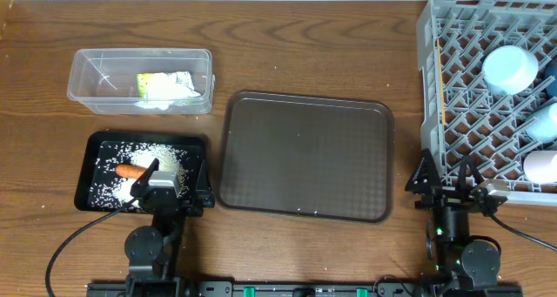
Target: Sort waste into correct bins and load items into the dishwasher rack
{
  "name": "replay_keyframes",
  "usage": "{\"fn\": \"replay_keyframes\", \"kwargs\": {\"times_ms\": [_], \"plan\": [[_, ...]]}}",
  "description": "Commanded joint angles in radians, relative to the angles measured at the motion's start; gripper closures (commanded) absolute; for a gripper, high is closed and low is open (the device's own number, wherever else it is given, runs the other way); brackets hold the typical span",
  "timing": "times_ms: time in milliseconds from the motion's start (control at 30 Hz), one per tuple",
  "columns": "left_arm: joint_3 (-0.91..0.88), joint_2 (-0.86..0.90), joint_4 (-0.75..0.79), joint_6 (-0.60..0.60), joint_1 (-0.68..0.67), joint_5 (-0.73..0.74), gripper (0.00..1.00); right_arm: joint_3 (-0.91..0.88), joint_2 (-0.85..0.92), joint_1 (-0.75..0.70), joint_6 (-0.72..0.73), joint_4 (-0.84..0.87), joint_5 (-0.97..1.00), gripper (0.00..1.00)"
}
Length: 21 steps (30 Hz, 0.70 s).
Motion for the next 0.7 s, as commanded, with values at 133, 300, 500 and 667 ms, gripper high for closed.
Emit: {"fn": "replay_keyframes", "kwargs": {"times_ms": [133, 300, 500, 667], "plan": [[-0.021, -0.007, -0.023, 0.006, -0.003, 0.007, 0.02, -0.014, -0.01, 0.01, -0.031, 0.02, 0.06, 0.01], [-0.021, -0.007, -0.023, 0.006, -0.003, 0.007, 0.02, -0.014, -0.01, 0.01, -0.035, 0.023, 0.112, 0.01], [-0.021, -0.007, -0.023, 0.006, -0.003, 0.007, 0.02, -0.014, -0.01, 0.01, -0.086, -0.048, 0.188, 0.01], [-0.021, -0.007, -0.023, 0.006, -0.003, 0.006, 0.02, -0.014, -0.01, 0.01, -0.129, -0.15, 0.241, 0.01]]}}
